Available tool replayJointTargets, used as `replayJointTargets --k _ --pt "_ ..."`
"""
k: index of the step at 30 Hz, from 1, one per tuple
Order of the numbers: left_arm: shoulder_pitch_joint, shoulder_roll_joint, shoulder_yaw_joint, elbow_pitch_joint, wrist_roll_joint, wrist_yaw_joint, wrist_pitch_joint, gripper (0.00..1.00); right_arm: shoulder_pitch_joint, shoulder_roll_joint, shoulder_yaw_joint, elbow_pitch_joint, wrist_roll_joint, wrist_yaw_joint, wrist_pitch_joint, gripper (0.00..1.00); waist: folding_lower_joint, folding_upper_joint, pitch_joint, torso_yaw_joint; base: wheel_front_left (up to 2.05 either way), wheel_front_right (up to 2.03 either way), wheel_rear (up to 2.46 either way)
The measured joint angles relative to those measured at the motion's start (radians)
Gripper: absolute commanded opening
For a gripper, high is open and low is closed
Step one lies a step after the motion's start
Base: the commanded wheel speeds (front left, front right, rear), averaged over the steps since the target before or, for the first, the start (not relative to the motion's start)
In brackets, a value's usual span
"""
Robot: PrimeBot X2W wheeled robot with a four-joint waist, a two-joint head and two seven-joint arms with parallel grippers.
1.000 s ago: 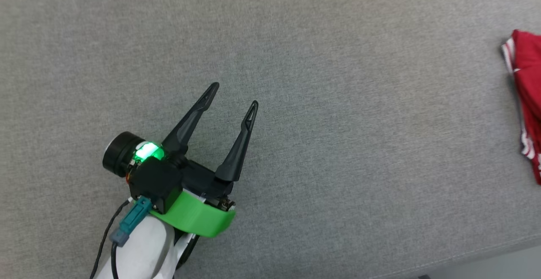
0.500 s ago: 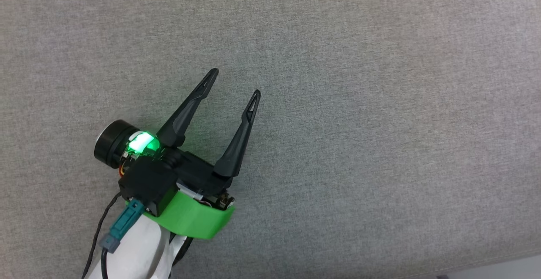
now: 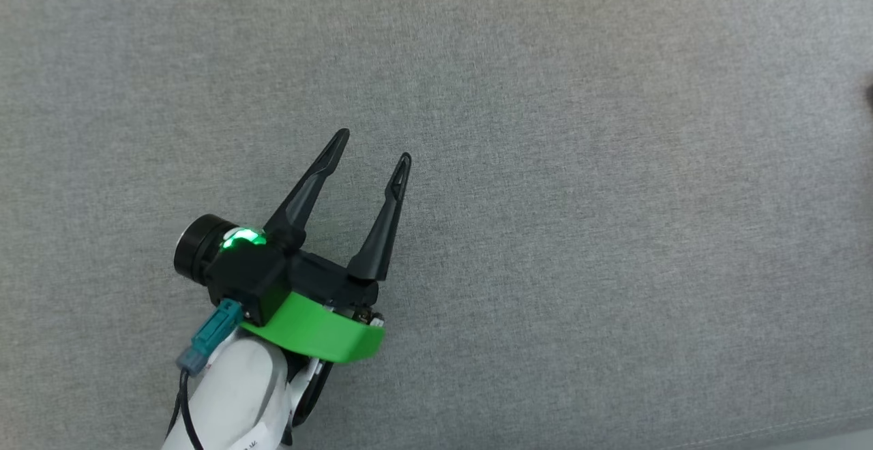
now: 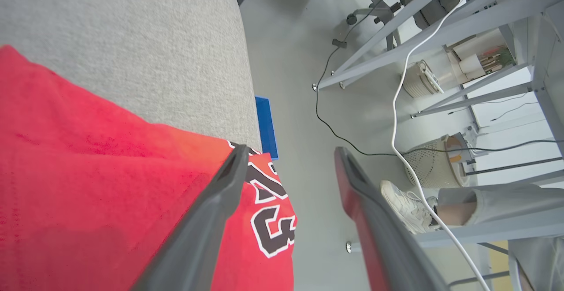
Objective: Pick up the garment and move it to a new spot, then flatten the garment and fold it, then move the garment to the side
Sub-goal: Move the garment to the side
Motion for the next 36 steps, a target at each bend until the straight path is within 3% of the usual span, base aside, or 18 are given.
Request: replayJointTargets --k 6,13,23,29,36 --pt "0.06 -0.03 0.058 0.088 -0.008 0.007 0.0 1.0 0.021 0.056 0.076 -0.131 0.098 0.0 -0.025 1.0 0.0 0.0 -0.103 0.015 0.0 0.0 0.0" --pt "0.12 -0.057 0.135 0.14 -0.009 0.012 0.0 1.0 0.132 0.165 0.107 -0.346 0.22 0.0 -0.033 1.0 -0.0001 0.0 -0.231 0.045 0.0 0.0 0.0" --pt "0.192 -0.088 0.216 0.164 -0.004 0.012 0.0 1.0 0.359 0.424 0.086 -0.663 0.24 0.0 -0.029 1.0 -0.0001 0.0 -0.371 0.097 0.0 0.0 0.0" --pt "0.221 -0.104 0.242 0.179 0.005 0.01 0.0 1.0 0.497 0.57 0.088 -0.716 0.229 -0.001 -0.074 1.0 -0.0001 0.0 -0.421 0.126 0.0 0.0 0.0" --pt "0.251 -0.124 0.266 0.225 0.007 0.002 0.0 1.0 0.588 0.632 0.142 -0.685 0.218 -0.001 -0.155 1.0 -0.0001 0.0 -0.453 0.145 0.0 0.0 0.0"
